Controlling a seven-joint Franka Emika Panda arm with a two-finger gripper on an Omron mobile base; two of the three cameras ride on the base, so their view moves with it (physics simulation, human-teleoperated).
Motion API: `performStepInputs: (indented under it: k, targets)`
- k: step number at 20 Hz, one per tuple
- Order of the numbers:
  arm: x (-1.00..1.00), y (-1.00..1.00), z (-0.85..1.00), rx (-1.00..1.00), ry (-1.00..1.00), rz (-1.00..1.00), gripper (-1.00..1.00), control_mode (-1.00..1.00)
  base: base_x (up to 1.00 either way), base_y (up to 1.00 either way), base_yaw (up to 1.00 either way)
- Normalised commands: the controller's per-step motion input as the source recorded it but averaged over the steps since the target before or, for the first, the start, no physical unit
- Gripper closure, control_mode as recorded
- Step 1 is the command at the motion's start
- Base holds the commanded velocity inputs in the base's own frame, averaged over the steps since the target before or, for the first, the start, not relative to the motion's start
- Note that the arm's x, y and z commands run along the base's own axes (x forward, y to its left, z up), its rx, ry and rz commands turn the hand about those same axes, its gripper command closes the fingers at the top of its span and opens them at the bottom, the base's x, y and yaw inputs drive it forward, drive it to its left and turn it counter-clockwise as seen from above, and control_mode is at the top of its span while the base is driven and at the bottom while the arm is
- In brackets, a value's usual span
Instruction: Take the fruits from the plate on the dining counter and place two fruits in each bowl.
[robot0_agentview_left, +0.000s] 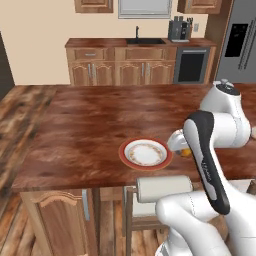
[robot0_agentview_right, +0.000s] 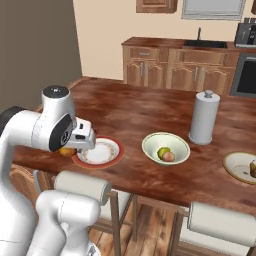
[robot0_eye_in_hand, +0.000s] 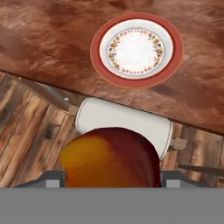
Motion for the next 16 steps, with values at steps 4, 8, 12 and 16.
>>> performStepInputs:
  k: [4, 8, 12, 16]
  targets:
    - [0.00, 0.00, 0.00, 0.00, 0.00, 0.00, 1.00, -1.00, 0.00, 0.00, 0.00]
    - [0.00, 0.00, 0.00, 0.00, 0.01, 0.00, 1.00, 1.00, -0.14, -0.07, -0.02]
    - [0.00, 0.00, 0.00, 0.00, 0.00, 0.00, 1.00, 1.00, -0.88, -0.71, -0.19]
    - [0.00, 0.00, 0.00, 0.00, 0.00, 0.00, 1.00, 1.00, -0.60, -0.83, -0.11]
